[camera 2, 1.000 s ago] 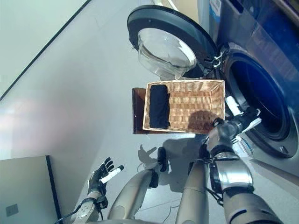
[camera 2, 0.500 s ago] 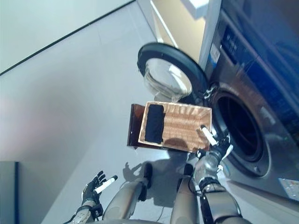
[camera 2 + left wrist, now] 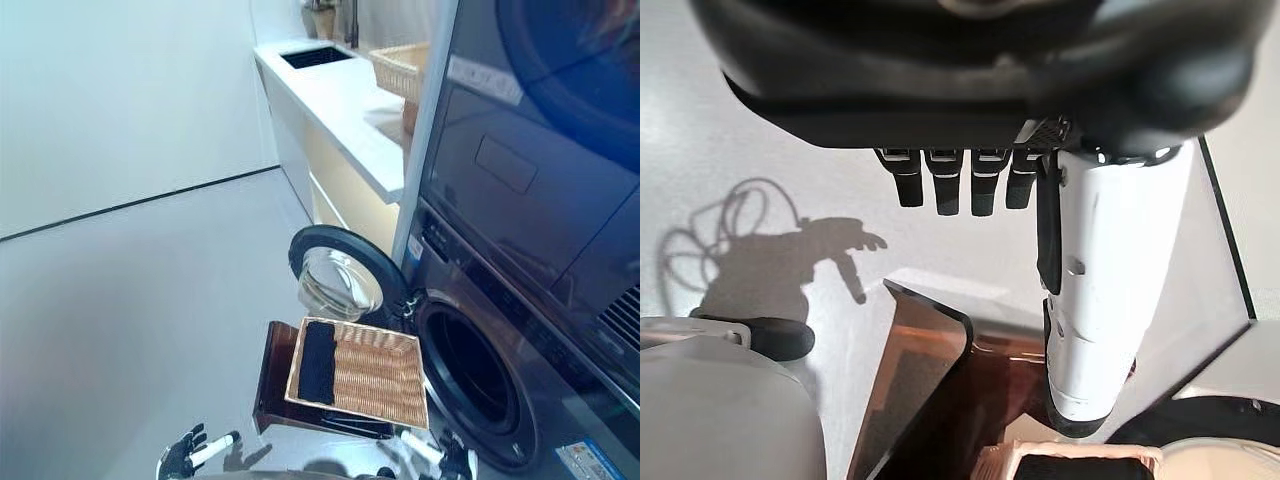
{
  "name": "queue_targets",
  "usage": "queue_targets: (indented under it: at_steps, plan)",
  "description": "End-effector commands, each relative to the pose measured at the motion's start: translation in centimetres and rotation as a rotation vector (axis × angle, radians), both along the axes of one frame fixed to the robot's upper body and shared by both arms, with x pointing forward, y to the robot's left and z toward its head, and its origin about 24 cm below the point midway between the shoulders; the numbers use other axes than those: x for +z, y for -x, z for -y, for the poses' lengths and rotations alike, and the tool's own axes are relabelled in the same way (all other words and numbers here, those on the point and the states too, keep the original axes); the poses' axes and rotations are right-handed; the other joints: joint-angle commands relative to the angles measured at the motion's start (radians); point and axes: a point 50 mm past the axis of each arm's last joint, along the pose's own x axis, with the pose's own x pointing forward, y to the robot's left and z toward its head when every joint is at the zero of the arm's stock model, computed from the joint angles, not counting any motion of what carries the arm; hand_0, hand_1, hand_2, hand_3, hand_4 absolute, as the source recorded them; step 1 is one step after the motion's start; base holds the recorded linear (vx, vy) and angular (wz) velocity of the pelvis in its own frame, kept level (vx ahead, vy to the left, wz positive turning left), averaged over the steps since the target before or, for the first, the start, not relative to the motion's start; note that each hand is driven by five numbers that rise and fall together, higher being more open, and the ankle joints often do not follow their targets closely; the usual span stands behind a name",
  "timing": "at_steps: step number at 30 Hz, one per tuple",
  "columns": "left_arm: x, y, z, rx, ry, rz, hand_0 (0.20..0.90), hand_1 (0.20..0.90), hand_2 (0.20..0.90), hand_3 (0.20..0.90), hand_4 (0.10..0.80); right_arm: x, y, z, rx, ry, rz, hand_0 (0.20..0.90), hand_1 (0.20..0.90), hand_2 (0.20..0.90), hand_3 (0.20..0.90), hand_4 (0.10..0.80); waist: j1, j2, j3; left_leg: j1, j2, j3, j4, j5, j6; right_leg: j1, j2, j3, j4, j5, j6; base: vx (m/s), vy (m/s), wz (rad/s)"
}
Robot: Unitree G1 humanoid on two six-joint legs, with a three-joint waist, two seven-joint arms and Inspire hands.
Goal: Pick up the clothes and place them into the washing machine
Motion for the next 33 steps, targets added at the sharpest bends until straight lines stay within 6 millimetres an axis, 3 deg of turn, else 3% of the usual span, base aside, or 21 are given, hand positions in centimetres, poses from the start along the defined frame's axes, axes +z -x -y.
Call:
queue_targets:
  at_steps: [1,7,10,12,14,15,16,19,22,26,29,30,32,33]
  plan:
    - [0.5,-0.6,-2.1,0.025,-0.061,0.019,0.9,0.9,0.9,0.9,0.8,0.2,-1.0,0.1,0.059,0.009,0.031,0.9,0.9,0.9,0.9,0.8,-0.003,-0.024,-0.028,-0.048,-0.068,0.032,0.012,-0.01,-0.025,0.044,-0.026,-0.017,-0.082,0.056,0.004,0.016,0.013,-0.07]
    - [0.4,-0.4,-1.9,0.022,-0.037,0.0,0.9,0.9,0.9,0.9,0.8,0.1,-0.1,0.9,0.027,0.015,-0.024,0.9,0.9,0.9,0.9,0.8,-0.011,-0.035,-0.034,-0.007,-0.086,0.017,0.049,-0.059,0.002,0.066,-0.042,-0.021,-0.001,0.026,0.006,0.037,0.061,-0.01]
    - [0.4,-0.9,-2.0,0.003,-0.036,0.009,0.9,0.9,0.9,0.9,0.8,0.2,-0.7,1.1,0.008,0.019,-0.002,0.9,0.9,0.9,0.9,0.8,-0.011,-0.038,-0.018,-0.002,-0.099,-0.002,0.097,-0.092,0.029,0.034,-0.049,-0.015,0.158,0.041,0.003,-0.018,0.081,0.11]
    - [0.7,-1.9,-2.4,-0.004,-0.047,0.037,0.9,0.9,0.9,0.9,0.8,0.5,-2.0,1.2,0.006,0.018,0.045,0.9,0.9,0.9,0.9,0.8,-0.025,-0.037,0.016,-0.004,-0.103,-0.015,0.138,-0.1,0.045,-0.036,-0.029,0.016,0.31,0.113,-0.002,-0.085,0.073,0.35]
    - [0.9,-2.6,-2.5,-0.028,-0.049,0.056,0.9,0.9,0.9,0.9,0.8,0.7,-3.1,1.1,0.006,0.011,0.085,0.9,0.9,0.9,0.9,0.8,-0.033,-0.032,0.037,0.002,-0.095,-0.034,0.156,-0.108,0.054,-0.089,0.013,0.028,0.391,0.092,-0.015,-0.025,0.059,0.29]
    - [1.0,-3.0,-2.5,-0.046,-0.051,0.061,0.9,0.9,0.9,0.9,0.8,0.8,-3.5,1.2,0.005,0.009,0.099,0.9,0.9,0.9,0.9,0.8,-0.04,-0.032,0.038,0.004,-0.097,-0.047,0.159,-0.108,0.053,-0.106,0.044,0.031,0.387,0.069,-0.025,0.116,0.027,0.28]
    - [1.1,-3.4,-2.6,-0.06,-0.057,0.068,0.9,0.9,0.9,0.9,0.8,0.8,-3.9,1.1,-0.006,0.004,0.112,0.9,0.9,0.9,0.9,0.8,-0.049,-0.04,0.03,0.013,-0.109,-0.081,0.152,-0.106,0.046,-0.123,0.102,0.045,0.296,0.023,-0.04,0.119,-0.002,0.22]
    - [1.3,-3.9,-2.6,-0.064,-0.061,0.092,0.9,0.9,0.9,0.9,0.8,0.8,-3.9,1.0,-0.008,0.003,0.118,0.9,0.9,0.9,0.9,0.8,-0.059,-0.055,0.02,0.023,-0.124,-0.108,0.142,-0.111,0.039,-0.108,0.124,0.059,0.169,0.036,-0.047,0.121,-0.067,0.64]
    - [1.4,-4.8,-2.2,-0.073,-0.064,0.122,0.9,0.9,0.9,0.9,0.8,0.6,-3.6,0.3,-0.008,-0.013,0.113,0.9,0.9,0.9,0.9,0.8,-0.066,-0.077,-0.003,0.02,-0.136,-0.131,0.143,-0.116,0.028,-0.045,0.148,0.134,0.026,0.06,-0.046,0.101,-0.123,0.72]
    - [1.1,-4.6,-1.0,-0.076,-0.042,0.107,0.9,0.9,0.9,0.9,0.8,0.5,-3.4,0.2,0.008,-0.015,0.095,0.9,0.9,0.9,0.9,0.8,-0.051,-0.084,-0.038,0.015,-0.124,-0.128,0.162,-0.125,0.013,0.021,0.152,0.141,-0.042,0.073,-0.051,0.075,-0.12,0.15]
    - [1.1,-5.1,-0.5,-0.091,-0.03,0.118,0.9,0.9,0.9,0.9,0.8,0.6,-3.6,0.3,0.004,-0.01,0.106,0.9,0.9,0.9,0.9,0.8,-0.059,-0.091,-0.034,-0.043,-0.12,-0.123,0.287,-0.13,-0.003,0.048,0.155,0.138,-0.068,0.073,-0.069,-0.04,-0.106,0.2]
    - [1.2,-5.7,-0.4,-0.095,-0.024,0.134,0.9,0.9,0.9,0.9,0.8,0.8,-4.2,0.4,0.013,-0.003,0.126,0.9,0.9,0.9,0.9,0.8,-0.066,-0.096,-0.009,-0.12,-0.116,-0.097,0.453,-0.072,-0.029,0.067,0.147,0.129,-0.082,0.08,-0.09,-0.116,-0.084,0.38]
    - [1.3,-5.9,-0.3,-0.092,-0.02,0.142,0.9,0.9,0.9,0.9,0.8,0.8,-4.3,0.5,0.026,0.005,0.124,0.9,0.9,0.9,0.9,0.8,-0.064,-0.097,0.002,-0.165,-0.128,-0.11,0.529,-0.047,-0.033,0.069,0.146,0.127,-0.087,0.086,-0.098,-0.075,-0.067,0.47]
    - [1.2,-5.8,-0.4,-0.092,-0.018,0.133,0.9,0.9,0.9,0.9,0.8,0.9,-4.8,0.8,0.093,0.039,0.09,0.9,0.9,0.9,0.9,0.8,-0.047,-0.103,0.011,-0.214,-0.14,-0.132,0.584,-0.018,-0.023,0.08,0.143,0.137,-0.102,0.089,-0.108,0.016,-0.025,0.37]
